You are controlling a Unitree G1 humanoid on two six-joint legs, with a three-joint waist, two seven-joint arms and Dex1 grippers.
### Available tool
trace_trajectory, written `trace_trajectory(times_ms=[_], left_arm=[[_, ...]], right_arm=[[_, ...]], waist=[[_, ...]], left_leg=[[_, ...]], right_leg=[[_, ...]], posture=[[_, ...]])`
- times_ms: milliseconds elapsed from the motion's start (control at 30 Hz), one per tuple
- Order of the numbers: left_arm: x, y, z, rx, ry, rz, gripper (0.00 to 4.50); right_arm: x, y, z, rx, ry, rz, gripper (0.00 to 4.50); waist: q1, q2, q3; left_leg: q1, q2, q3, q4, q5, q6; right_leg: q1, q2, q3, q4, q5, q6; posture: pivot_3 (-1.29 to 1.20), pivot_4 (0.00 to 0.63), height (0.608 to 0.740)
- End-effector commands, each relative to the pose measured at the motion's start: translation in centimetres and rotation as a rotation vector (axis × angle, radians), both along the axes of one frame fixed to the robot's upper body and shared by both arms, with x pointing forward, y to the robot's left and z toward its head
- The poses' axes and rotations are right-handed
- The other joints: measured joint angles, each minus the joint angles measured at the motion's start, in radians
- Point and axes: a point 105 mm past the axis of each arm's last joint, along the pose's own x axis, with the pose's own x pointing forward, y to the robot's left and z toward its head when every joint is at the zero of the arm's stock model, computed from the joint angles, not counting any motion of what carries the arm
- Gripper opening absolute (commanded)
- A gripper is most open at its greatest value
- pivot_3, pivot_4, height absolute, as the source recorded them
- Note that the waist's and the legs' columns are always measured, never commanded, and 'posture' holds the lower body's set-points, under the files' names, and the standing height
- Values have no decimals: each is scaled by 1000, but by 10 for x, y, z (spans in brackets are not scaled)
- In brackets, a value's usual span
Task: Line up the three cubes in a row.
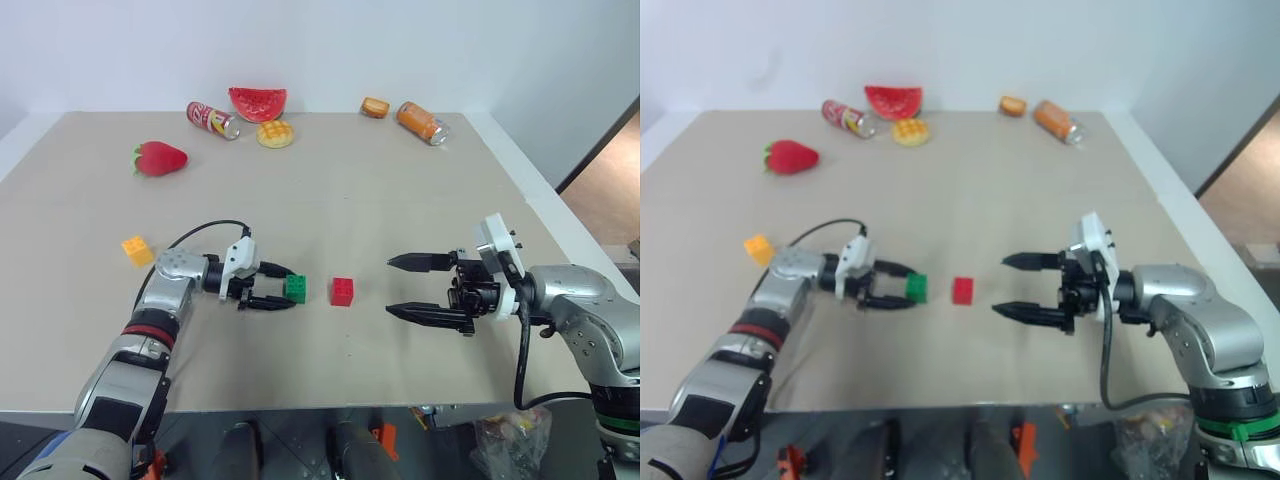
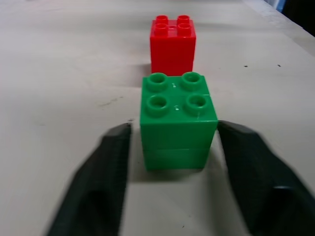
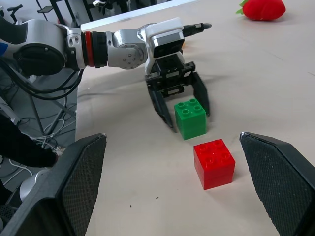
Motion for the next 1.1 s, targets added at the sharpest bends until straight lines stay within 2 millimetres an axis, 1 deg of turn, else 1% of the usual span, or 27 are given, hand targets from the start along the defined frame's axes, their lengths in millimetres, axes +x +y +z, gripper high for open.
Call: trace_trajectory(times_ms=[33, 133, 267, 433, 500, 533, 600, 633, 667, 733, 833, 867, 967, 1033, 1100], left_arm=[[0, 6, 11, -39, -84, 29, 3875], [-6, 15, 8, -35, -64, 25, 3875], [-10, 27, 8, -31, -83, 57, 3875], [-14, 58, 12, -7, -103, 142, 3875], [-4, 82, 20, -20, -104, 315, 3875], [2, 96, 26, -49, -97, 437, 3875], [9, 113, 34, -105, -54, 618, 3875], [8, 120, 38, -146, -28, 697, 3875], [5, 125, 41, -178, -6, 753, 3875], [-6, 133, 44, -218, 16, 857, 3875], [-21, 154, 35, -229, 67, 1070, 3875], [-26, 159, 33, -244, 86, 1129, 3875], [-35, 164, 31, -283, 122, 1251, 3875], [-38, 161, 32, -322, 154, 1303, 3875], [-38, 158, 33, -356, 170, 1363, 3875]], right_arm=[[0, 2, 8, 3, -42, 18, 4500], [1, 3, 10, 6, -47, 26, 4500], [3, 5, 14, 12, -56, 34, 4500], [2, 7, 18, 18, -67, 46, 4500], [6, 10, 20, 23, -106, 35, 4500], [13, 13, 22, 29, -145, -2, 4500], [27, 21, 26, 45, -219, -68, 4500], [32, 26, 27, 57, -226, -89, 4500], [35, 30, 26, 63, -235, -92, 4500], [34, 37, 23, 57, -242, -57, 4500], [34, 42, 23, 86, -228, -13, 4500], [35, 43, 23, 92, -226, -4, 4500], [37, 46, 25, 108, -222, 21, 4500], [38, 49, 27, 114, -223, 42, 4500], [39, 52, 28, 118, -224, 53, 4500]], waist=[[-1, 0, 0], [-4, 0, 0], [-4, 0, 0], [-5, 0, 0], [-5, 0, 0], [-8, 0, 0], [-11, 0, 0], [-12, 0, 0], [-10, 0, 0], [-9, 0, 0], [-6, 0, 0], [-5, 0, 0], [-2, 0, 0], [0, 0, 0], [-1, 0, 0]], left_leg=[[0, 0, 0, 0, 0, 0], [0, 0, 0, 0, 0, 0], [0, 0, 0, 0, 0, 0], [0, 0, 0, 0, 0, 0], [0, 0, 0, 0, 0, 0], [0, 1, 0, 0, 0, 0], [1, 2, 0, 0, 0, 0], [1, 2, 0, 0, 0, 0], [1, 2, 0, 0, 0, 0], [1, 2, 0, 0, 0, 0], [1, 2, 1, -1, 0, 0], [1, 2, 1, -1, 0, 0], [1, 2, 0, -1, 0, 0], [1, 2, 0, -1, 0, 0], [2, 2, 0, 0, 1, 0]], right_leg=[[0, 0, 0, 0, 0, 0], [0, 0, 0, 0, 0, 1], [0, 0, 0, 0, 0, 0], [0, 0, 0, 0, 0, -1], [0, 0, 0, 0, 0, -1], [0, 0, 0, 0, 0, -1], [0, 1, 0, 0, 1, -1], [0, 1, 0, 1, 1, 0], [-1, 1, 0, 1, 1, 0], [0, 1, -1, 1, 1, -1], [0, -1, 0, 1, -1, 1], [0, -1, 0, 1, -1, 1], [0, -1, -1, 1, -1, 1], [0, -1, -2, 1, -2, -4], [1, -1, -2, 1, -1, -5]], posture=[[0, 150, 740], [0, 150, 740], [0, 150, 740], [0, 150, 740], [0, 150, 740], [0, 150, 740], [0, 150, 740], [0, 150, 740], [0, 150, 740], [0, 150, 740], [0, 150, 740], [0, 150, 740], [0, 150, 740], [0, 150, 740], [0, 150, 740]])
